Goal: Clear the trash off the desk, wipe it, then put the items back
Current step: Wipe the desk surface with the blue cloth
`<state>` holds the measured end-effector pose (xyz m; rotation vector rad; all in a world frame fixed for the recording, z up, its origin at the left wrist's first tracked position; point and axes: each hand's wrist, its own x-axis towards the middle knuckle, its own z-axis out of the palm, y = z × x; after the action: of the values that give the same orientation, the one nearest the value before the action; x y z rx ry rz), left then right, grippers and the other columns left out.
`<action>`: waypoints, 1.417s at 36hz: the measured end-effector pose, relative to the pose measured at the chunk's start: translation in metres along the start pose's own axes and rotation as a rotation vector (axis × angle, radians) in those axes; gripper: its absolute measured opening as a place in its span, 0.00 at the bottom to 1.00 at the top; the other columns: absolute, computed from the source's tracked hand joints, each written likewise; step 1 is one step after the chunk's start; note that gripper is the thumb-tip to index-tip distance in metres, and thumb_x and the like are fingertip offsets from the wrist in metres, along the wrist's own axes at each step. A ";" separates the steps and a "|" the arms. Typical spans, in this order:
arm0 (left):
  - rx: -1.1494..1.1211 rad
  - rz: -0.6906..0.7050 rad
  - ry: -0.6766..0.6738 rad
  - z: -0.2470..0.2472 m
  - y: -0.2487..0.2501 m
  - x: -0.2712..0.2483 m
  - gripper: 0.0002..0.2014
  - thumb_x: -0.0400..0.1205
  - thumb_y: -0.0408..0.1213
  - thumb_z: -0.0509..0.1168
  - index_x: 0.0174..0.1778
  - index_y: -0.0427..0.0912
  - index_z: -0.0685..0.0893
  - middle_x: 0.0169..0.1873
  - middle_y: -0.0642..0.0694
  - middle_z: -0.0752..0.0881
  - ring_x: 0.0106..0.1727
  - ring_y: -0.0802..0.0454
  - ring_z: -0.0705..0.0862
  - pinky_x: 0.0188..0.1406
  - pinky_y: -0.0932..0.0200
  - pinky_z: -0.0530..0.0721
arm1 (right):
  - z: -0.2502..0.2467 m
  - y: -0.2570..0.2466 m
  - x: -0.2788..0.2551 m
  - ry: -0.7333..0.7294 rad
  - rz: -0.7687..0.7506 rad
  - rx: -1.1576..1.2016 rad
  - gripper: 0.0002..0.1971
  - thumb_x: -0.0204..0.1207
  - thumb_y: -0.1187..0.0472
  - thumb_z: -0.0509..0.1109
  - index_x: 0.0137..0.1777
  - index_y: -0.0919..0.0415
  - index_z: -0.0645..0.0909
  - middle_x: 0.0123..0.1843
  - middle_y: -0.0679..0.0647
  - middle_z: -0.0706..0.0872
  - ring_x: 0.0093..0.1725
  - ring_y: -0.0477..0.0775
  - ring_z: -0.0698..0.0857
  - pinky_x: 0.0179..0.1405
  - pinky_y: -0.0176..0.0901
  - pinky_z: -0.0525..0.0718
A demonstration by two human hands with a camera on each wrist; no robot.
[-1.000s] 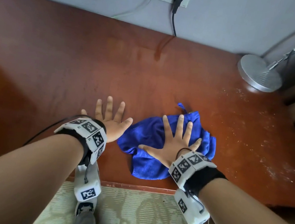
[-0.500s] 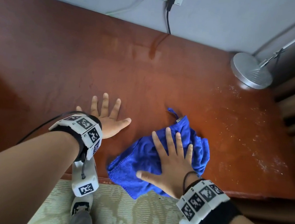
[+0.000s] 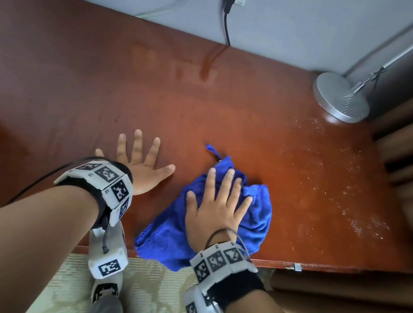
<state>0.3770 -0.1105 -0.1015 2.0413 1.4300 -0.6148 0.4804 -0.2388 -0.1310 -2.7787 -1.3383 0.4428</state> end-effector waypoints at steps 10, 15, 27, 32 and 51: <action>0.024 -0.011 0.011 0.001 0.000 0.000 0.38 0.78 0.72 0.39 0.80 0.65 0.31 0.80 0.54 0.25 0.81 0.45 0.27 0.76 0.27 0.34 | 0.005 0.011 -0.018 -0.007 -0.456 -0.010 0.30 0.79 0.39 0.46 0.82 0.41 0.54 0.86 0.51 0.51 0.84 0.57 0.51 0.76 0.65 0.42; 0.033 -0.020 0.017 0.002 0.000 0.001 0.37 0.78 0.72 0.38 0.80 0.65 0.31 0.80 0.53 0.26 0.82 0.44 0.28 0.76 0.28 0.35 | 0.004 0.043 -0.018 -0.039 -0.666 -0.026 0.27 0.82 0.42 0.46 0.82 0.39 0.51 0.86 0.49 0.48 0.84 0.54 0.46 0.78 0.61 0.39; 0.011 -0.025 -0.031 0.004 -0.007 0.007 0.37 0.76 0.74 0.36 0.82 0.67 0.40 0.85 0.52 0.41 0.84 0.41 0.39 0.76 0.24 0.40 | -0.026 0.137 0.010 -0.118 -0.826 -0.216 0.26 0.85 0.41 0.41 0.83 0.40 0.47 0.86 0.48 0.48 0.84 0.52 0.48 0.78 0.60 0.48; 0.024 -0.021 -0.026 0.004 -0.007 0.008 0.38 0.76 0.74 0.35 0.82 0.66 0.39 0.85 0.51 0.40 0.84 0.40 0.38 0.76 0.24 0.40 | -0.028 0.114 -0.042 0.168 -0.411 0.157 0.31 0.79 0.46 0.52 0.83 0.46 0.53 0.84 0.47 0.58 0.82 0.47 0.57 0.81 0.51 0.51; 0.049 -0.004 -0.029 -0.002 -0.001 -0.003 0.36 0.78 0.72 0.36 0.79 0.65 0.29 0.80 0.52 0.25 0.81 0.44 0.27 0.76 0.28 0.34 | -0.032 0.128 -0.012 -0.201 -0.196 -0.063 0.28 0.63 0.28 0.30 0.64 0.14 0.26 0.79 0.43 0.20 0.78 0.48 0.22 0.76 0.68 0.31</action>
<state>0.3753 -0.1111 -0.0980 2.0587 1.4157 -0.6846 0.5795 -0.3263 -0.1158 -2.6736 -1.6738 0.6954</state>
